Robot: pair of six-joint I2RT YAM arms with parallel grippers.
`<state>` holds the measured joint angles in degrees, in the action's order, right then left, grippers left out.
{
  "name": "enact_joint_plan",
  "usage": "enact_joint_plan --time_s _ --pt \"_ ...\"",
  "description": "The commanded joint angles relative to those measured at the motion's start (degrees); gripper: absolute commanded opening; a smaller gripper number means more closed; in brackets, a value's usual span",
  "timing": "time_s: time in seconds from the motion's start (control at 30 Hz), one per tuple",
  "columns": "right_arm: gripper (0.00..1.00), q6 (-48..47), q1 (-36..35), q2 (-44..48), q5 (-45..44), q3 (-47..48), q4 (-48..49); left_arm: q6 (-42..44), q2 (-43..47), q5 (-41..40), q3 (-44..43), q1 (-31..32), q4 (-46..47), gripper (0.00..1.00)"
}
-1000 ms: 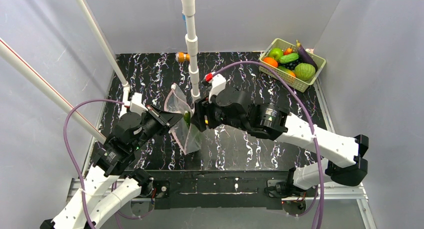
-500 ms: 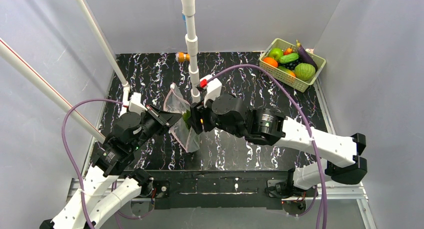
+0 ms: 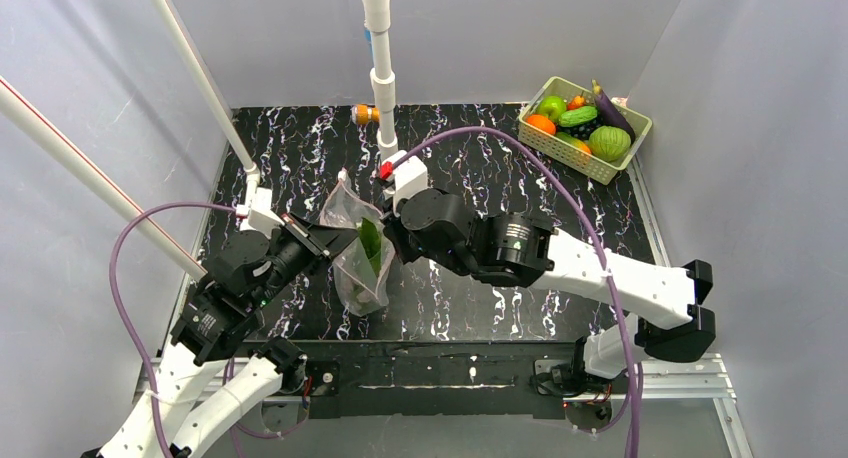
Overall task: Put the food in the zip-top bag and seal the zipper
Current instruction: Adjust the zipper food storage bag at the center of the board.
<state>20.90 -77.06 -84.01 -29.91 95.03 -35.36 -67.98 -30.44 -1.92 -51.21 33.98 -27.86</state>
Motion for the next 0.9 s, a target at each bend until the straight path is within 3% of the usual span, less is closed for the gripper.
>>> enact_joint_plan --time_s 0.0,0.13,0.33,0.4,0.53,0.87 --pt "0.01 -1.86 -1.25 0.65 -1.78 7.6 -3.69 -3.71 -0.73 4.29 -1.44 -0.14 2.62 0.0" --pt "0.01 -5.41 -0.08 -2.5 -1.82 9.88 -0.9 -2.37 -1.46 2.53 -1.52 -0.11 0.21 0.0" --pt "0.01 -6.56 6.37 -11.51 4.95 11.11 3.53 6.01 -1.89 -13.28 -2.92 -0.14 -16.03 0.0" --pt "0.01 -7.28 7.2 -14.38 5.76 13.7 2.38 6.55 -2.8 -12.29 -3.01 -0.14 -17.88 0.0" --pt "0.01 -8.44 6.67 -16.11 7.59 17.17 0.53 6.12 -2.72 -5.66 -2.83 -0.14 -12.53 0.0" --pt "0.01 -8.65 4.93 -7.94 10.49 14.07 0.84 5.98 -2.78 -3.43 -9.13 -0.14 -11.01 0.0"
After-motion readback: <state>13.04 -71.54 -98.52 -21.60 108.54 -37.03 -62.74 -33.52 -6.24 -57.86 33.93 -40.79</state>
